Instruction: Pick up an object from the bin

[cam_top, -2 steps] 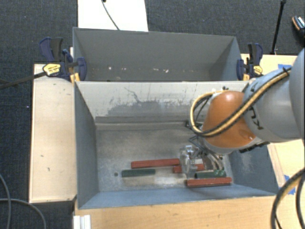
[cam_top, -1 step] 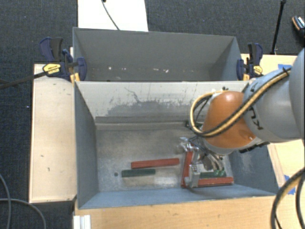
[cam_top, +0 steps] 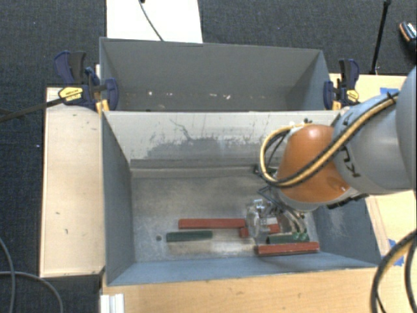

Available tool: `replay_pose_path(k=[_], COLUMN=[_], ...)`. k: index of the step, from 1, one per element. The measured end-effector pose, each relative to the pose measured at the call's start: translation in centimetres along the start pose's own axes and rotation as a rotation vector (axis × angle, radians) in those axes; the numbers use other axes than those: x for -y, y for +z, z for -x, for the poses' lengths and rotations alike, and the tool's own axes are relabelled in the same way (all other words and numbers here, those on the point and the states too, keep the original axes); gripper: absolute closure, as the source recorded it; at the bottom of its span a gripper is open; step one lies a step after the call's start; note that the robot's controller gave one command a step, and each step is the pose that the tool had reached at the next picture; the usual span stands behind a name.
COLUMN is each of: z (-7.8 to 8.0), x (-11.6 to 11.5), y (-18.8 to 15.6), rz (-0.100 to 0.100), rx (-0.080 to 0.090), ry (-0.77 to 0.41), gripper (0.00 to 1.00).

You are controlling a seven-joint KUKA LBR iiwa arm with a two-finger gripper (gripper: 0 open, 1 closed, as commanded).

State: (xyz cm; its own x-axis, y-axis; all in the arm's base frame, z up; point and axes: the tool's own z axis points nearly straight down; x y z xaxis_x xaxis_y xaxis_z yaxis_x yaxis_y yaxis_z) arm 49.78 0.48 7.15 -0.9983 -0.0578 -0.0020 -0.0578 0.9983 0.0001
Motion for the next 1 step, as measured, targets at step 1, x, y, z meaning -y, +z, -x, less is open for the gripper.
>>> replay_pose_path(k=[1], z=[0.0], x=[0.0], y=[0.06], rz=[0.0], rx=[0.0], ry=[-0.002], gripper=[0.0])
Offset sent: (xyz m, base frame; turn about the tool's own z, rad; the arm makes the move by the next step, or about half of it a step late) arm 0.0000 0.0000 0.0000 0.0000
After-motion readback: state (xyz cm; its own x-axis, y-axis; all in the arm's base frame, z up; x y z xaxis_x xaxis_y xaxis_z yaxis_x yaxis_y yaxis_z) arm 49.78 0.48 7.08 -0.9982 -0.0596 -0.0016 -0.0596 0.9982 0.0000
